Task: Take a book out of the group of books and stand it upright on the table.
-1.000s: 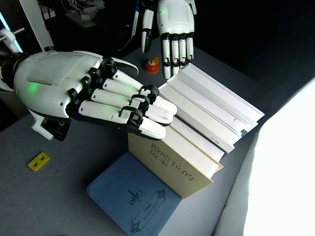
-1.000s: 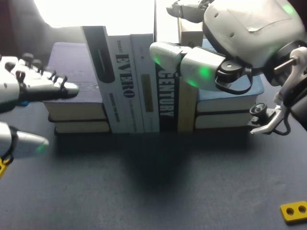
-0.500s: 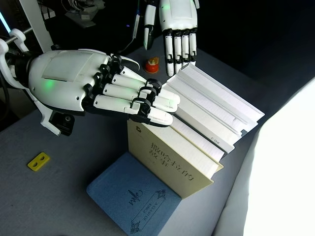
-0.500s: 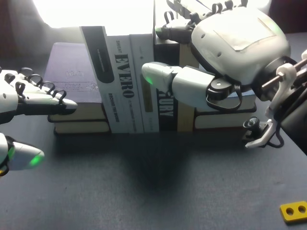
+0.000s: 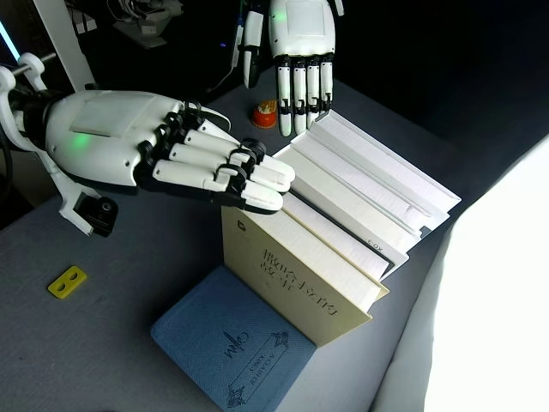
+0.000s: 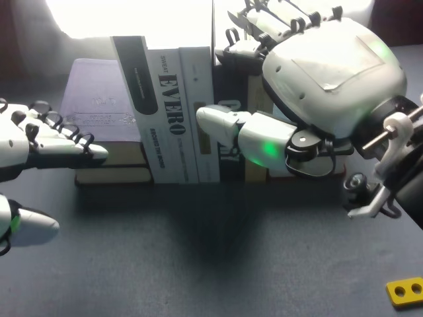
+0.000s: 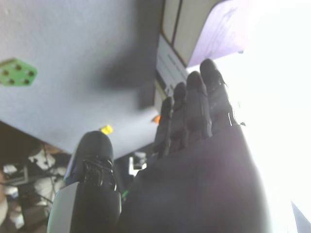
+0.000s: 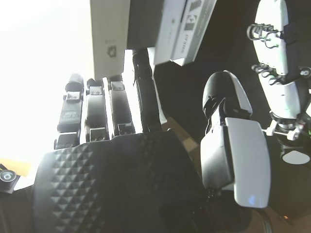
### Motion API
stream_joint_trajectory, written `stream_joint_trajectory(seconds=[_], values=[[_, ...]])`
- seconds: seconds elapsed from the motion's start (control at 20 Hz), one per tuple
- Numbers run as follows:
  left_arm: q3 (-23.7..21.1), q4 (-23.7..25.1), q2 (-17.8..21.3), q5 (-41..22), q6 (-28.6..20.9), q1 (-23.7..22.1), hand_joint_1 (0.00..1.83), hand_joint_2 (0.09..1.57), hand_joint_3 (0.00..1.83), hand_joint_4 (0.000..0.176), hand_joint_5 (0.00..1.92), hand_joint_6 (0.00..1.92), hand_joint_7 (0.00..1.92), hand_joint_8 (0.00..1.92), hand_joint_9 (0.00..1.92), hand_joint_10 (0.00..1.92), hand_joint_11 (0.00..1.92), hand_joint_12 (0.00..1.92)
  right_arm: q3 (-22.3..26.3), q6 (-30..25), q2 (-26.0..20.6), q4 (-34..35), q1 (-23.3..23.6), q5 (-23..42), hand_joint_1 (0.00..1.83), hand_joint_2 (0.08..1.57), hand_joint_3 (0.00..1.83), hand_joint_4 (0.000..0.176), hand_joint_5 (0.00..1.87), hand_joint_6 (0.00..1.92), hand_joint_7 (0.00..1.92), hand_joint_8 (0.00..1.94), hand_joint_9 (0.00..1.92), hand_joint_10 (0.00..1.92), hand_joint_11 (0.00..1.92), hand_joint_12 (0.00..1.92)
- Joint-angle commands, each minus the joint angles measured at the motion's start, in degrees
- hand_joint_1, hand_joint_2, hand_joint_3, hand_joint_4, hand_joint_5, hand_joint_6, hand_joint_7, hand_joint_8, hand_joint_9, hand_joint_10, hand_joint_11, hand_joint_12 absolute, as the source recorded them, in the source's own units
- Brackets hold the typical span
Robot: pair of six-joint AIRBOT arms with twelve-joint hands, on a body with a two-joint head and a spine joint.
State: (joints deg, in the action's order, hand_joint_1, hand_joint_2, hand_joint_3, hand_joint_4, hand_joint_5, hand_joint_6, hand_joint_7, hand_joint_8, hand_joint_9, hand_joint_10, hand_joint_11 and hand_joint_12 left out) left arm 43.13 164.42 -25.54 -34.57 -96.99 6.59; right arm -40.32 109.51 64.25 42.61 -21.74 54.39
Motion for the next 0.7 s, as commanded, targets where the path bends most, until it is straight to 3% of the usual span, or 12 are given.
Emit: stream_joint_trajectory(seconds=[0.0, 0.1, 0.3, 0.4, 0.5, 0.55, 0.65], values=[[-0.1, 0.5, 0.0, 3.4, 0.0, -1.1, 0.17, 1.36, 0.00, 0.016, 0.03, 0.00, 0.08, 0.00, 0.10, 0.00, 0.00, 0.36, 0.6, 0.0, -0.5, -3.8, 0.0, 4.5, 0.00, 1.20, 0.00, 0.028, 0.60, 0.01, 0.12, 0.00, 0.02, 0.00, 0.00, 0.04], [-0.1, 0.8, 0.1, 2.2, 0.0, -2.2, 0.19, 1.36, 0.00, 0.018, 0.04, 0.01, 0.09, 0.01, 0.09, 0.00, 0.00, 0.30, 1.3, 0.2, -1.1, -3.8, -0.4, 4.1, 0.00, 1.20, 0.00, 0.028, 0.60, 0.00, 0.13, 0.00, 0.05, 0.01, 0.00, 0.11], [-0.4, 3.0, 0.1, 0.2, -0.5, -5.5, 0.12, 1.38, 0.00, 0.020, 0.01, 0.00, 0.07, 0.00, 0.07, 0.00, 0.00, 0.21, 3.8, 0.8, -3.3, -3.8, -1.1, 3.4, 0.00, 1.21, 0.00, 0.011, 0.56, 0.00, 0.12, 0.00, 0.01, 0.00, 0.00, 0.00], [-0.6, 4.7, 0.2, -1.8, -1.1, -8.0, 0.16, 1.37, 0.00, 0.029, 0.02, 0.01, 0.08, 0.00, 0.08, 0.00, 0.00, 0.22, 4.6, 0.8, -4.3, -3.8, -1.7, 2.9, 0.00, 1.19, 0.00, 0.013, 0.62, 0.03, 0.14, 0.01, 0.03, 0.01, 0.02, 0.01], [-0.9, 4.8, 0.5, -3.6, -1.1, -9.6, 0.14, 1.38, 0.00, 0.028, 0.02, 0.00, 0.08, 0.00, 0.07, 0.00, 0.00, 0.18, 5.0, 0.8, -4.9, -3.7, -2.1, 2.3, 0.00, 1.19, 0.00, 0.014, 0.64, 0.03, 0.14, 0.01, 0.03, 0.01, 0.03, 0.01], [-0.9, 5.0, 0.5, -4.5, -1.1, -10.3, 0.16, 1.37, 0.00, 0.028, 0.04, 0.01, 0.10, 0.00, 0.09, 0.01, 0.00, 0.25, 5.0, 0.8, -5.0, -3.6, -2.1, 2.1, 0.00, 1.19, 0.00, 0.018, 0.64, 0.03, 0.14, 0.01, 0.04, 0.01, 0.03, 0.01], [-1.3, 6.0, 0.6, -6.7, -1.8, -13.3, 0.16, 1.37, 0.00, 0.027, 0.06, 0.01, 0.09, 0.00, 0.07, 0.00, 0.00, 0.26, 5.5, 0.8, -5.8, -1.9, -2.1, 0.8, 0.00, 1.19, 0.00, 0.012, 0.67, 0.04, 0.16, 0.01, 0.05, 0.01, 0.05, 0.03]])
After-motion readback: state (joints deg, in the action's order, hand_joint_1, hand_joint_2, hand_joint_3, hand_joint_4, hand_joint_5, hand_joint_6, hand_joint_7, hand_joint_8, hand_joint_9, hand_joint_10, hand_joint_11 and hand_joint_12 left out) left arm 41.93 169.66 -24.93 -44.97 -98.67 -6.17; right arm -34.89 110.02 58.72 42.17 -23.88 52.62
